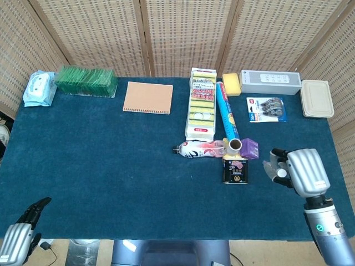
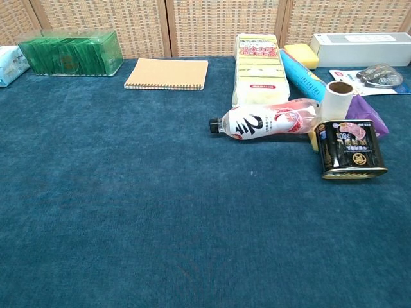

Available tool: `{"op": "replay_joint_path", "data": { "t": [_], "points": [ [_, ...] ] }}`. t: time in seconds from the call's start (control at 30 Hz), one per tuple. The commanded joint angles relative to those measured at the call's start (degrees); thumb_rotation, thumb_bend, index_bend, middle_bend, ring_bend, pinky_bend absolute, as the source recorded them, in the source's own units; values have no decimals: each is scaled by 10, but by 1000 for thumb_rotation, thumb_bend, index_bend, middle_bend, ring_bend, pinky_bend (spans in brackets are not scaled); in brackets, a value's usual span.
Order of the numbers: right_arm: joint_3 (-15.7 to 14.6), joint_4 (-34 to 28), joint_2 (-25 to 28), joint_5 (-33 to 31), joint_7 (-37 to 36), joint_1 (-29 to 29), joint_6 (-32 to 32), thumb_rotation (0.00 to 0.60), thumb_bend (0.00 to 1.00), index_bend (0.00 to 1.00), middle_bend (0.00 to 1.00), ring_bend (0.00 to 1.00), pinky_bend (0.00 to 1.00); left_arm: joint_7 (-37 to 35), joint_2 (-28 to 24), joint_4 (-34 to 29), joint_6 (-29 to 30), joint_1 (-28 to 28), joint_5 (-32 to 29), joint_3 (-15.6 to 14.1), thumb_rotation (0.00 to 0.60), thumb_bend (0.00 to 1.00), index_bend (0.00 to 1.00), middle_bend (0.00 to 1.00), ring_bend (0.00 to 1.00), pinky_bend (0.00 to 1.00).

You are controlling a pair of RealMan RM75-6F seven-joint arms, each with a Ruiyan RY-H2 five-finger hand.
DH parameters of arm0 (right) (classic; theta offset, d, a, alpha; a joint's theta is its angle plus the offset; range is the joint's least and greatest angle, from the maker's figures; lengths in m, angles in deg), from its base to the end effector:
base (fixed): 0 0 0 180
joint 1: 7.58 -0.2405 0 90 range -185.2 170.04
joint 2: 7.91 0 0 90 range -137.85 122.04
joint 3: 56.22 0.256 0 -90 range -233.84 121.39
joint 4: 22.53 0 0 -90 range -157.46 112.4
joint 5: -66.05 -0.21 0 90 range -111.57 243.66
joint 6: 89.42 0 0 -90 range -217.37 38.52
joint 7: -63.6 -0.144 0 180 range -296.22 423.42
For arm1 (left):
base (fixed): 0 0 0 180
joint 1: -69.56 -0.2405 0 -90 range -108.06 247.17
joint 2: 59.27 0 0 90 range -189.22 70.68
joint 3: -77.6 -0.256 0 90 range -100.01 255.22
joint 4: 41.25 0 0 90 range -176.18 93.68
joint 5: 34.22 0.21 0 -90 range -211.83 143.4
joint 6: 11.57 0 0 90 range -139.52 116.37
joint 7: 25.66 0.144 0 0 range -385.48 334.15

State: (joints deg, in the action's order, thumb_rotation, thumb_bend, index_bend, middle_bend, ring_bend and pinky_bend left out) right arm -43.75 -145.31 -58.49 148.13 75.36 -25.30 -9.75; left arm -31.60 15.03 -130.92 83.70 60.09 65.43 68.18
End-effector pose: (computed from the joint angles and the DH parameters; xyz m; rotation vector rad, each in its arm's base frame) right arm -0.1561 -0.2410 0.1983 1.5051 -0.7963 1.1994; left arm -0.2970 0.0592 0.0943 -1.3479 -1.1898 -1.0349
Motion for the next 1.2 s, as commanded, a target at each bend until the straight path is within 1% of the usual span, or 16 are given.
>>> {"op": "replay_joint_path", "data": {
  "t": [0.03, 0.1, 0.17, 0.27, 0.33, 0.47, 0.53, 0.6, 0.67, 0.7, 0.77, 0.83, 0.93, 1.0, 1.13, 1.2],
  "points": [
    [-4, -4, -26, -70, 27, -14, -18, 600, 431, 803, 1000, 1000, 1000, -3, 0, 1, -4, 0, -7, 2, 600, 201, 99, 153, 155, 323],
    [-29, -16, -6, -16, 11, -8, -35, 600, 431, 803, 1000, 1000, 1000, -3, -1, -1, -9, 3, -13, 5, 600, 201, 99, 153, 155, 324],
    [-28, -15, 4, 6, 2, 1, -15, 600, 431, 803, 1000, 1000, 1000, 1, -1, -5, -7, 3, -12, 7, 600, 201, 99, 153, 155, 326],
    [18, -3, -23, -67, 17, -7, 22, 600, 432, 803, 1000, 1000, 1000, 1, -1, -6, 0, 1, 5, -1, 600, 200, 99, 153, 154, 326],
    [25, -14, -29, -94, 35, -12, 21, 600, 433, 803, 1000, 1000, 1000, -3, -3, -2, 0, 0, 9, -6, 600, 201, 99, 153, 154, 326],
    [-45, -58, 15, 34, 8, 12, -18, 600, 432, 803, 1000, 1000, 1000, -5, -2, -2, -13, 5, -13, 3, 600, 200, 99, 153, 154, 329],
    [-35, -59, 26, 44, -7, 16, 2, 600, 431, 803, 1000, 1000, 1000, 2, -1, -6, -10, 4, -11, 6, 600, 201, 99, 153, 155, 332],
    [-12, -60, 20, 3, -6, 10, 13, 600, 431, 803, 1000, 1000, 1000, -1, -1, -6, -3, 2, 0, 1, 600, 201, 99, 153, 155, 332],
    [-5, -71, 18, -31, 2, 5, 8, 600, 431, 803, 1000, 1000, 1000, -5, -2, -4, -1, 1, 8, -4, 600, 201, 99, 153, 155, 332],
    [-10, -79, 20, -36, 13, 3, -1, 600, 431, 804, 1000, 1000, 1000, -7, -2, -2, 0, 1, 10, -7, 600, 201, 99, 153, 155, 332],
    [-56, -94, 25, 39, 32, 12, -32, 600, 431, 803, 1000, 1000, 1000, -12, -1, 2, -8, 2, -2, -4, 600, 200, 99, 153, 154, 332],
    [-68, -90, 28, 78, 25, 19, -31, 600, 431, 804, 1000, 1000, 1000, -9, 0, 2, -13, 3, -10, 1, 600, 199, 100, 154, 154, 333],
    [-46, -80, 10, 61, 21, 18, -5, 600, 430, 803, 1000, 1000, 1000, -4, 1, 0, -6, 2, -5, 2, 600, 201, 101, 155, 155, 334],
    [-27, -71, -9, 10, 40, 7, -5, 600, 430, 803, 1000, 1000, 1000, -14, -1, 2, 0, 0, 9, -7, 600, 201, 102, 155, 155, 334],
    [-41, -77, -10, 30, 52, 1, -29, 600, 430, 803, 1000, 1000, 1000, -19, -1, 6, -8, 3, -5, -2, 600, 201, 101, 155, 154, 334],
    [-20, -69, -20, 8, 54, -3, -12, 600, 430, 803, 1000, 1000, 1000, -10, 2, 4, -8, 3, -8, 2, 600, 201, 102, 156, 154, 335]
  ]
}}
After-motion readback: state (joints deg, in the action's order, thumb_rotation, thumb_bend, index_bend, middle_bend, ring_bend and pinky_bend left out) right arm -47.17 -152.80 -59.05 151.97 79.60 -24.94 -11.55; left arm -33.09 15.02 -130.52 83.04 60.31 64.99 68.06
